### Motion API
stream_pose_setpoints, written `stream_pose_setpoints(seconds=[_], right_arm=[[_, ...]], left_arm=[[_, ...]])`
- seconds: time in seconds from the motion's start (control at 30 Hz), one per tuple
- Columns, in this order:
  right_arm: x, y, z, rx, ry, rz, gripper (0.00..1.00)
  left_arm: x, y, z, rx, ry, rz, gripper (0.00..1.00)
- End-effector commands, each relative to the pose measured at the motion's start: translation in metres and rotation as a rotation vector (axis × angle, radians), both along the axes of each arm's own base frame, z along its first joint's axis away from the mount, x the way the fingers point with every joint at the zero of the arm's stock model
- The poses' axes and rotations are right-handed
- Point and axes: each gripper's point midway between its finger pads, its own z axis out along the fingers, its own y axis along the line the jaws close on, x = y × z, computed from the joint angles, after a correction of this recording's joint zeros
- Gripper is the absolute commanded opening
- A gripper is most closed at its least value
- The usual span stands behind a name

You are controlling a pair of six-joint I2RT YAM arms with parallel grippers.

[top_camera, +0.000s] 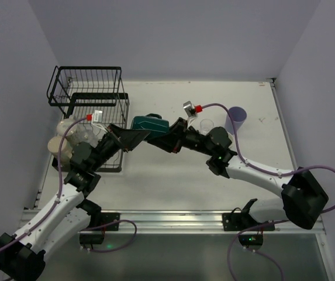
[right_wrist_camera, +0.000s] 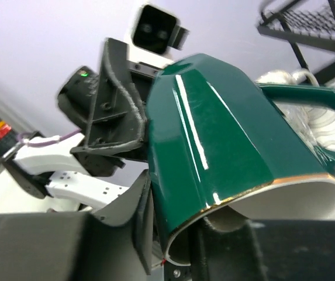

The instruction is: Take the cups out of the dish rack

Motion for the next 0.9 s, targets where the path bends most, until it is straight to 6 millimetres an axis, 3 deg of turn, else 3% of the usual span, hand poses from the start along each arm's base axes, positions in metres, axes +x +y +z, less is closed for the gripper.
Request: stream_pose_setpoints(seconds=[0.0,0.07,0.1,0.13,0.2,0.23,0.27,0.3,0.37,0.4,0.43,0.5,0.53,0.6,0.63,0.7,0.87], right_arm=[[-0.011,-0.010,0.043,0.117,-0.118,-0.005,0.12],[-0.012,-0.017,0.042,0.087,-0.125,-0.034,0.01],[-0.010,-0.019,0.040,0.061,-0.145,-0.056,0.00],[-0.008,-0.021,0.037,0.032,-0.138,-0.076,0.00],[-0.003,-0.028,0.023,-0.064,-0.117,-0.129,0.00],[0.000,-0.030,0.004,-0.146,-0.070,-0.143,0.00],[0.003,-0.034,0.003,-0.175,-0.062,-0.168,0.00],[0.003,-0.038,0.002,-0.205,-0.074,-0.182,0.00],[0.002,-0.044,-0.019,-0.309,-0.026,-0.190,0.00],[0.005,-0.048,-0.024,-0.342,-0.026,-0.215,0.00],[0.007,-0.051,-0.032,-0.383,-0.009,-0.227,0.00],[0.011,-0.061,-0.055,-0.498,0.031,-0.267,0.00],[0.011,-0.068,-0.080,-0.595,0.081,-0.273,0.00],[0.018,-0.076,-0.091,-0.682,0.088,-0.304,0.00],[0.019,-0.085,-0.115,-0.786,0.134,-0.316,0.00],[0.026,-0.090,-0.116,-0.858,0.125,-0.337,0.00],[0.049,-0.114,-0.148,-1.162,0.159,-0.406,0.00]], left_arm=[[-0.022,-0.010,0.019,0.024,-0.148,-0.104,0.71],[-0.021,-0.010,0.022,0.086,-0.170,-0.103,0.84],[-0.017,-0.010,0.006,0.179,-0.150,-0.089,0.93],[-0.016,-0.007,0.019,0.206,-0.185,-0.072,0.96],[-0.012,-0.002,0.005,0.330,-0.167,-0.047,1.00],[-0.010,0.002,0.013,0.349,-0.190,-0.021,1.00],[-0.010,0.004,0.013,0.368,-0.195,-0.011,1.00],[-0.009,0.010,0.000,0.432,-0.167,0.002,1.00],[-0.003,0.020,0.004,0.482,-0.161,0.065,1.00],[-0.002,0.026,-0.008,0.544,-0.135,0.078,1.00],[0.005,0.035,-0.004,0.570,-0.127,0.141,1.00],[0.008,0.052,-0.016,0.658,-0.089,0.205,1.00],[0.016,0.067,-0.016,0.696,-0.073,0.296,1.00],[0.017,0.088,-0.024,0.760,-0.039,0.380,1.00],[0.020,0.101,-0.026,0.796,-0.034,0.442,1.00],[0.017,0.112,-0.028,0.828,-0.049,0.483,1.00],[0.018,0.135,-0.052,0.873,-0.038,0.592,1.00]])
